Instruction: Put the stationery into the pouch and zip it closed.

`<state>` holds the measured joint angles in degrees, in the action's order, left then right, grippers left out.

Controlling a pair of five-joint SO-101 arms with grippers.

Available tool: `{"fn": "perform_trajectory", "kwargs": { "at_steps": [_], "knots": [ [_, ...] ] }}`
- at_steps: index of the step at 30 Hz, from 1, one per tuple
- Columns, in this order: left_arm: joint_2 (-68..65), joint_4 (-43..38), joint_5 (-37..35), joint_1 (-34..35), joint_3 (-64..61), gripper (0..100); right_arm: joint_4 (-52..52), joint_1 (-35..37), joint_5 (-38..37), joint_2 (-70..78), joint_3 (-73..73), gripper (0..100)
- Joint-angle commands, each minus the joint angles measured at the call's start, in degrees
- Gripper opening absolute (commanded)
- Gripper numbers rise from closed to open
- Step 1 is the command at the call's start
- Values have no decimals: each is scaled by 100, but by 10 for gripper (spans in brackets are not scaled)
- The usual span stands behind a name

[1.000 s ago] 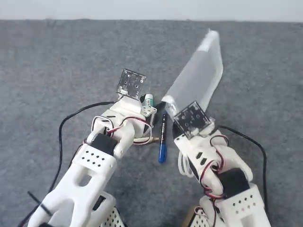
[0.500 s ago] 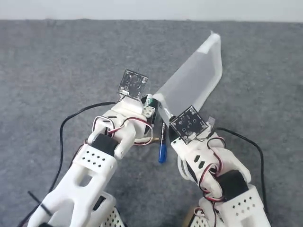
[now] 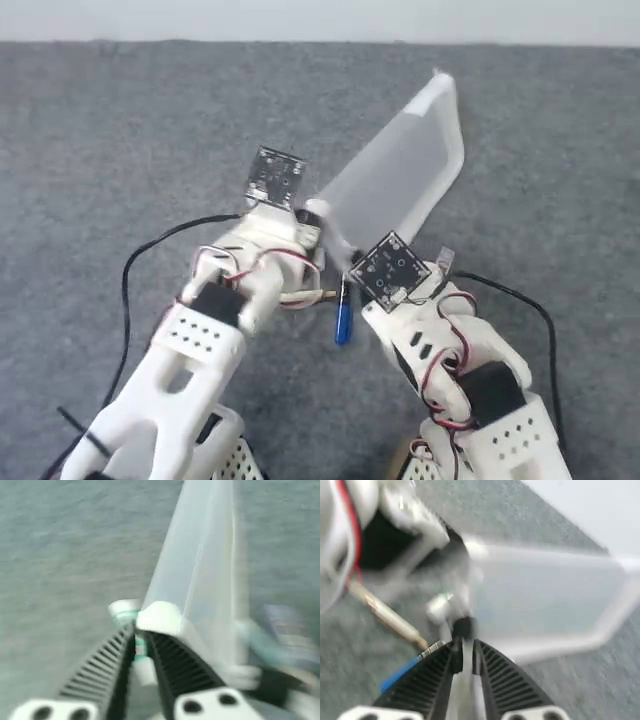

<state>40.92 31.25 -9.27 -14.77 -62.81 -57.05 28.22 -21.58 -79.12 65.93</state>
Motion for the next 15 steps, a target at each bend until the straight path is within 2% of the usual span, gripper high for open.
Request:
{"fn": "perform_trajectory", "kwargs": {
  "at_steps": [1, 8, 12, 15],
  "knots": [
    [185, 387, -211, 343, 462, 13, -75, 75, -62, 418, -237, 6],
    [185, 484, -308, 633, 462, 13, -66, 48, -26, 1965, -818, 6],
    [211, 492, -308, 633, 444, 32, -75, 92, 185, 2158, -958, 8],
    [220, 607, -413, 677, 462, 101, -101, 92, 246, 2193, -993, 99]
  ]
}}
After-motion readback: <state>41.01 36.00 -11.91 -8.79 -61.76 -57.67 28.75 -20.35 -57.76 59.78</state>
